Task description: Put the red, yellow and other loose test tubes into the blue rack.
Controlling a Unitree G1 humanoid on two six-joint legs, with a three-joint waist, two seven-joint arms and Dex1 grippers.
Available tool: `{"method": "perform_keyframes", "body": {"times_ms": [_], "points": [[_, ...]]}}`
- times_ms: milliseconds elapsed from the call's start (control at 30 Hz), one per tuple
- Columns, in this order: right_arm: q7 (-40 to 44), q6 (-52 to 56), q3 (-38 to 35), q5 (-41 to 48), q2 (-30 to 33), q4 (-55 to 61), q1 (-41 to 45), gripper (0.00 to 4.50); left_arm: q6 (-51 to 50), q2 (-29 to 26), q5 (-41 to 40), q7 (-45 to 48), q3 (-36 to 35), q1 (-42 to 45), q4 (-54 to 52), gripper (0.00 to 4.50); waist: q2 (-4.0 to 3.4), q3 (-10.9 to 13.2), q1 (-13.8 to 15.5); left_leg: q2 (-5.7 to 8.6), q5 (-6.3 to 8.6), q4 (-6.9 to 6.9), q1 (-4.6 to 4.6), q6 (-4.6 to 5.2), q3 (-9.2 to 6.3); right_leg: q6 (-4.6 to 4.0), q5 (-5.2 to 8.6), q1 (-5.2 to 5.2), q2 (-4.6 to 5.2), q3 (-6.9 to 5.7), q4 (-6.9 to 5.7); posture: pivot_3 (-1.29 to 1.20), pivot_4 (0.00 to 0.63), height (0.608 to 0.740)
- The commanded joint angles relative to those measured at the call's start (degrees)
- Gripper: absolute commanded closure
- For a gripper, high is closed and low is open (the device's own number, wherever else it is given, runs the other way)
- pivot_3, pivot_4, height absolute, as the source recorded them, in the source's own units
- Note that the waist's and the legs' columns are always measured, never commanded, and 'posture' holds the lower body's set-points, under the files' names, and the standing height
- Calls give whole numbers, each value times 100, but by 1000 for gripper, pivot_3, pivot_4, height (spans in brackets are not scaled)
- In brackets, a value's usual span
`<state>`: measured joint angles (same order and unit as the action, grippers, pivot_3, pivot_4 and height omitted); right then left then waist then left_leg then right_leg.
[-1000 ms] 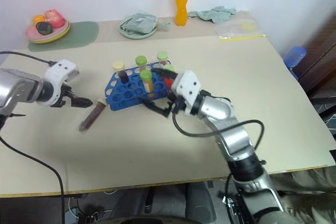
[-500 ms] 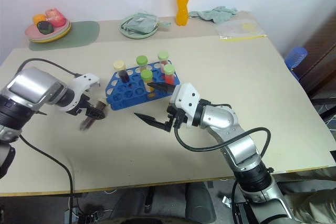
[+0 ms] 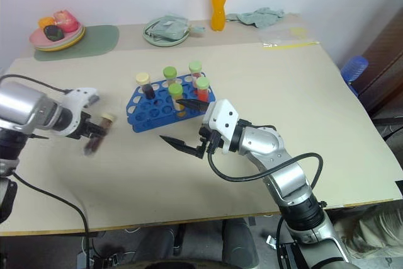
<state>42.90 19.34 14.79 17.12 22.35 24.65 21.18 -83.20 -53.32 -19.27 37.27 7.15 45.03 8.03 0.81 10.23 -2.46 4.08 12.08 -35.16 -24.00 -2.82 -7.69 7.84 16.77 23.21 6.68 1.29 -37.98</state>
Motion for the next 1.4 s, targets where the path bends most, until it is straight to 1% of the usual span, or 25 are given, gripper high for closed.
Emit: {"method": "perform_keyframes", "body": {"times_ms": [33, 67, 100, 133, 200, 267, 300, 333, 433, 467, 533, 667, 767, 967, 1067, 1400], "points": [[-44, -52, -107, 59, -9, 177, -36, 0, 2289, 491, 187, -877, -1944, -647, -612, 3722, 0, -2, 12, 0, 0, -2, -1, 0, 0, 0, 0, 0, 3, 0, 0, 0, 150, 740], [-63, -59, -118, 35, 6, 167, -76, 0, 2897, 870, 212, -1285, -2518, -918, -995, 3722, 1, -1, 25, 0, -2, -2, -1, -4, 0, -1, 0, 2, 9, 1, 1, 0, 150, 740], [-96, -47, -135, 21, 11, 171, -114, 0, 3389, 1212, 250, -1598, -2893, -1197, -1414, 3722, 5, -3, 43, -1, -7, -3, -5, -13, -2, -1, -1, 2, 11, 0, 3, 0, 150, 740], [-139, -28, -164, 20, 9, 173, -153, 0, 3754, 1584, 214, -1788, -3121, -1510, -1933, 3722, 10, -5, 57, -1, -10, -4, -9, -19, -2, -1, -1, 2, 13, 0, 7, 0, 150, 740], [-212, 5, -219, 36, 0, 162, -224, 0, 4341, 2265, 61, -1943, -3237, -2071, -2896, 3722, 16, -10, 92, 0, -12, -4, -14, -25, 1, -1, -3, 3, 16, 2, 16, 0, 150, 740], [-292, 16, -280, 41, -18, 96, -309, 0, 5039, 2939, -41, -1951, -2923, -2702, -3893, 3722, 19, -12, 151, 1, -11, -8, -16, -24, 5, 0, -3, 3, 18, 4, 16, 0, 150, 740], [-330, 1, -311, 34, -30, 22, -351, 0, 5235, 3259, -7, -2036, -2590, -2987, -4293, 3722, 19, -12, 177, 2, -10, -8, -15, -21, 8, 0, -4, 1, 19, 6, 17, 0, 150, 740], [-360, -3, -338, 35, -44, -56, -391, 0, 5429, 3458, 242, -2165, -2206, -3229, -4514, 3722, 24, -15, 200, 3, -8, -9, -16, -18, 10, 0, -4, 0, 19, 6, 19, 0, 150, 740], [-484, -12, -397, 27, -100, -244, -513, 0, 6221, 3984, 946, -2453, -1133, -3730, -4556, 3722, 31, -20, 221, 9, 0, -13, -9, -4, 20, 1, -6, -15, 18, 3, 20, 0, 150, 740], [-519, -8, -412, 37, -117, -272, -559, 0, 6570, 4154, 1130, -2534, -889, -3775, -4389, 3722, 30, -20, 212, 10, 0, -12, -2, -3, 26, 1, -6, -19, 18, 4, 20, 0, 150, 740], [-549, -20, -418, 38, -127, -286, -618, 0, 7139, 4418, 1258, -2593, -669, -3793, -4065, 3722, 29, -21, 197, 9, 0, -10, 5, -3, 29, 1, -6, -24, 14, 4, 20, 0, 150, 740], [-625, 47, -435, 66, -144, -214, -680, 0, 7829, 4529, 1460, -2623, -596, -3719, -3347, 3722, 19, -27, 157, 6, 1, -5, 14, -1, 33, 0, -5, -24, 10, 6, 19, 0, 150, 740], [-695, 89, -453, 73, -157, -164, -739, 0, 8181, 4460, 1639, -2584, -546, -3665, -2850, 3722, 19, -27, 174, 7, 1, -7, 15, -1, 32, 1, -5, -29, 10, 5, 20, 0, 150, 740], [-890, 151, -506, 56, -187, -39, -871, 0, 8183, 4361, 1823, -2579, -533, -3613, -2408, 3722, 19, -27, 178, 8, 2, -9, 16, 1, 28, 2, -5, -35, 10, 2, 23, 0, 150, 740], [-924, 151, -517, 70, -198, -48, -885, 0, 8006, 4439, 1766, -2579, -502, -3637, -2225, 3722, 19, -27, 170, 8, 2, -8, 19, 1, 27, 2, -4, -36, 10, 2, 23, 0, 150, 740], [-934, 212, -491, 122, -297, -73, -876, 0, 8392, 4630, 1620, -2421, -480, -3524, -1724, 3722, 19, -27, 173, 8, 3, -6, 30, 2, 24, 2, -4, -49, 10, -1, 28, 0, 150, 740]]}}
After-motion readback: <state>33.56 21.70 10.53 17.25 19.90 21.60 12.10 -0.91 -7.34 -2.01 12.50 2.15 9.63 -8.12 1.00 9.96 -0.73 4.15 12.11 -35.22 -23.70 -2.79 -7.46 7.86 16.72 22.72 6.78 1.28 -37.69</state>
